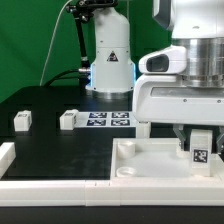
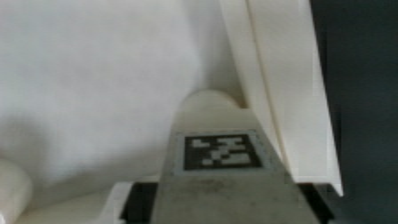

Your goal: Assemble one leg

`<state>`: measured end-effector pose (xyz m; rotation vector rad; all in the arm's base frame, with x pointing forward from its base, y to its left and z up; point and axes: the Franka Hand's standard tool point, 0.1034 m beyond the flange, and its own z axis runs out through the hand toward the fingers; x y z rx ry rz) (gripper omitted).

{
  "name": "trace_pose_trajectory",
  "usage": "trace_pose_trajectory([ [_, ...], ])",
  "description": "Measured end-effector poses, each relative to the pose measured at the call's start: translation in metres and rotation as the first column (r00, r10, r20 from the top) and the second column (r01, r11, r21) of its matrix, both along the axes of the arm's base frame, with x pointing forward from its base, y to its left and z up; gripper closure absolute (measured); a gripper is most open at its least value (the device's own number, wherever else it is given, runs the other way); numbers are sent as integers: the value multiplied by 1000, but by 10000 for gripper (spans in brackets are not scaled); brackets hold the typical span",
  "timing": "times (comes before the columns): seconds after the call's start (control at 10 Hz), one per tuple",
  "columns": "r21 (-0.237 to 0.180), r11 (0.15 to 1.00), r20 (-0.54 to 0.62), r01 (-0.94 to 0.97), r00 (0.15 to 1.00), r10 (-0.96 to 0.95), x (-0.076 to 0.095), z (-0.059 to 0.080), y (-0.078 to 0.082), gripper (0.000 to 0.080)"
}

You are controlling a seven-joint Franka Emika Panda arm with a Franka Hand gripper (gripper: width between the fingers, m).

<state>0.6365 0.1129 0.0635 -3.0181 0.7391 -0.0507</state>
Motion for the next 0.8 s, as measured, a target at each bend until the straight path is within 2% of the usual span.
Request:
trace_pose_trajectory([
  [0.4, -26, 966, -3, 258, 966, -258, -3, 0, -17, 500],
  [0.7, -34, 962, -2, 270, 963, -270, -4, 0, -21, 499],
  [0.8, -34, 962, -3, 270, 963, -270, -4, 0, -21, 397],
])
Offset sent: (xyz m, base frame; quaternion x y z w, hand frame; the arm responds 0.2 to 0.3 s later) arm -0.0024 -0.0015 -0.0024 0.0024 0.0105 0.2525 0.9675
